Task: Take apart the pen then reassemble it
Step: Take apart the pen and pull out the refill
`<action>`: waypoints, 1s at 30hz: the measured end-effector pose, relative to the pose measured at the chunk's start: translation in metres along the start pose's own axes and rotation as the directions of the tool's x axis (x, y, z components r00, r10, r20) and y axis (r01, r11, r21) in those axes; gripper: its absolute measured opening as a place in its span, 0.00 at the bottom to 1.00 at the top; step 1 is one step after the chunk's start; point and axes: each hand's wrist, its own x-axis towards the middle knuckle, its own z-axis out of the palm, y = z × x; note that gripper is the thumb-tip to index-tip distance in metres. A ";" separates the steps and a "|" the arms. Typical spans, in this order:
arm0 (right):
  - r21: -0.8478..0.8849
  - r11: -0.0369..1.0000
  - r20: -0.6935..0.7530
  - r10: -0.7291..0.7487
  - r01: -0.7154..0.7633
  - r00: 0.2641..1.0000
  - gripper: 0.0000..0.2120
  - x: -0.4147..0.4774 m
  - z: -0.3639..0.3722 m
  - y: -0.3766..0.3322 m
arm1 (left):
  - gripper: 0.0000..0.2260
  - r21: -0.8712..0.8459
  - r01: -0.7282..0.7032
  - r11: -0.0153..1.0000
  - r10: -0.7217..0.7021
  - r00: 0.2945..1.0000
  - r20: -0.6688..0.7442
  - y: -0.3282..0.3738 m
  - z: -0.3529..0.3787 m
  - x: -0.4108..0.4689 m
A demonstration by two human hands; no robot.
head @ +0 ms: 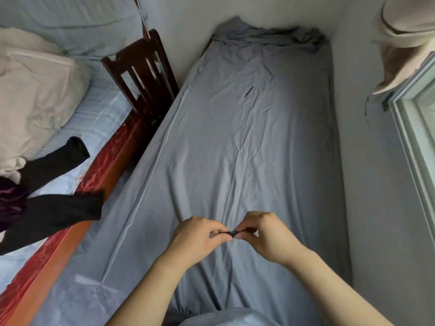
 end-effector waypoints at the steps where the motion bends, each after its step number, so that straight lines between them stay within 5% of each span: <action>1: 0.033 0.999 0.015 0.032 -0.032 0.999 0.04 -0.001 0.005 0.001 | 0.10 0.010 0.004 1.000 -0.004 1.000 -0.007 -0.003 0.003 -0.002; 5: 0.089 0.985 0.056 0.141 -0.146 0.988 0.03 0.001 0.016 0.006 | 0.11 0.013 0.033 0.999 -0.032 0.999 -0.025 -0.010 0.011 -0.008; 11: -0.095 0.995 0.020 -0.007 0.009 1.000 0.06 -0.004 0.032 0.004 | 0.06 -0.123 0.081 0.989 -0.080 0.997 0.017 -0.020 0.013 -0.011; 19: -0.197 0.976 0.115 -0.068 0.090 0.991 0.09 0.000 0.033 -0.002 | 0.11 0.006 0.011 1.000 -0.011 1.000 -0.021 -0.026 0.004 -0.013; 30: -0.200 0.979 -0.120 -0.052 0.027 0.991 0.06 -0.014 0.038 0.000 | 0.04 -0.136 -0.028 0.990 0.043 0.993 0.110 -0.023 -0.003 -0.001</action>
